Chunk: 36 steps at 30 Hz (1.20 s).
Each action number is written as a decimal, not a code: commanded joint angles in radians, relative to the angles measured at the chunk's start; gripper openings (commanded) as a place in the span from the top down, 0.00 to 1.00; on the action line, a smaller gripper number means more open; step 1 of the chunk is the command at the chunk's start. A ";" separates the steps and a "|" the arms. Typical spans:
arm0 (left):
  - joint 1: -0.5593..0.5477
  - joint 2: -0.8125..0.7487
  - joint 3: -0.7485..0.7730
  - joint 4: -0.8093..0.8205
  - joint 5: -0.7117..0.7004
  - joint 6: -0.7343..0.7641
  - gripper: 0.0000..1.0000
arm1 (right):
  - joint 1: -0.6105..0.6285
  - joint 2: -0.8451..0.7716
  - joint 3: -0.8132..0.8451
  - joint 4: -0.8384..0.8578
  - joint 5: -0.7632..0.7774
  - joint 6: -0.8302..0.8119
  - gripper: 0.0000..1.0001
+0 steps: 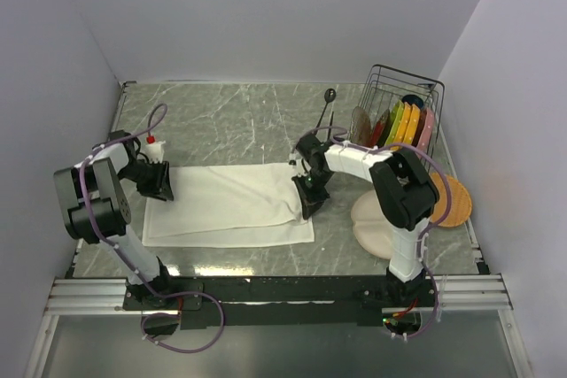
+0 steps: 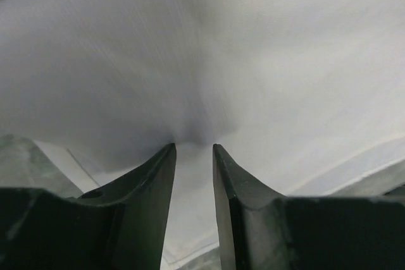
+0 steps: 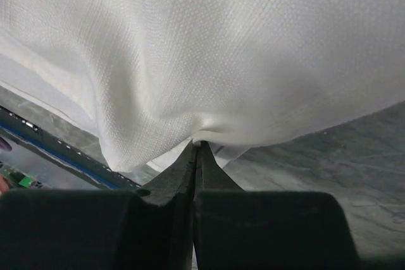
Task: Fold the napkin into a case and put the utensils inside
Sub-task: Fold and flatten the napkin at the center of the board.
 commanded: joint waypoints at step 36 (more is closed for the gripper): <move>0.041 -0.074 0.053 -0.117 -0.200 -0.246 0.61 | -0.084 0.129 0.378 -0.127 0.117 -0.070 1.00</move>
